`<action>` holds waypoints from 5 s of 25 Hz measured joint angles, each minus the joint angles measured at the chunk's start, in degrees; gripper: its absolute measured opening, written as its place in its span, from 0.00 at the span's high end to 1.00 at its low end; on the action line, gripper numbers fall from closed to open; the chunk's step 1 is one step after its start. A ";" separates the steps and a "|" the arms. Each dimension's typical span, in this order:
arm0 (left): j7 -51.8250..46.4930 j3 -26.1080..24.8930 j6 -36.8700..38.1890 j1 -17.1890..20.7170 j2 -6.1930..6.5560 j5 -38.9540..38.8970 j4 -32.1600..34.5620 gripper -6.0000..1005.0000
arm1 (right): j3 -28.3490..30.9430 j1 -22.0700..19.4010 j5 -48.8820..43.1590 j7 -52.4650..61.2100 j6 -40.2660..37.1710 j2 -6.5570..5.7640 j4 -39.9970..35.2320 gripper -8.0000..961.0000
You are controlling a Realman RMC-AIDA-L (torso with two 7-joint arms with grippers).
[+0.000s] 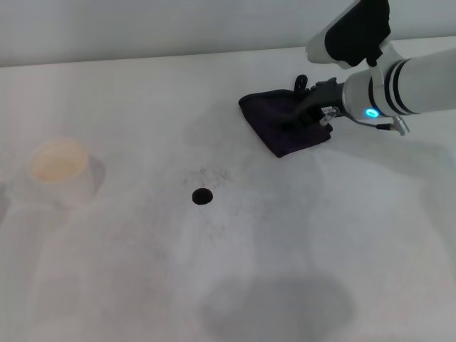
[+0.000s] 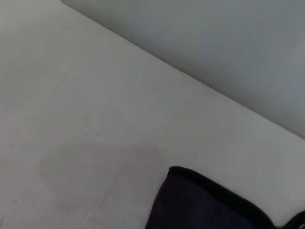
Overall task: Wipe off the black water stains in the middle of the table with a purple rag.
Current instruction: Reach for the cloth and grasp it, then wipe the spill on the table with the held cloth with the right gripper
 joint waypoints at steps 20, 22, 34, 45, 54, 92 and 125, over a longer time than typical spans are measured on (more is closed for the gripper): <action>0.00 0.19 -0.26 -1.46 0.04 0.23 0.01 0.12 | -0.60 1.69 3.20 -0.19 -2.28 0.01 5.66 0.39; 0.06 0.22 -0.26 -1.45 0.04 0.28 0.01 0.12 | -0.71 1.80 3.25 -0.19 -2.73 0.02 5.91 0.40; 0.06 0.12 -0.57 -1.49 0.04 0.13 0.01 0.12 | -1.27 2.45 3.53 0.16 -4.11 0.00 8.27 0.53; 0.05 0.00 -2.08 -1.55 0.05 0.00 0.01 0.12 | -1.24 1.94 6.07 0.14 -3.62 -0.21 8.88 0.61; 0.06 0.00 -3.05 -1.44 0.13 0.00 0.01 0.12 | -2.00 1.92 6.11 -0.32 -3.59 -0.19 9.34 0.77; -0.71 0.02 -5.44 -1.57 -0.13 0.01 -0.21 0.12 | -29.66 -3.22 34.53 -16.89 -3.66 0.07 -1.99 0.90; -0.71 0.01 -5.18 -1.45 0.14 0.01 0.01 0.12 | -33.41 -2.30 36.96 -19.51 -7.16 -0.01 -2.95 0.90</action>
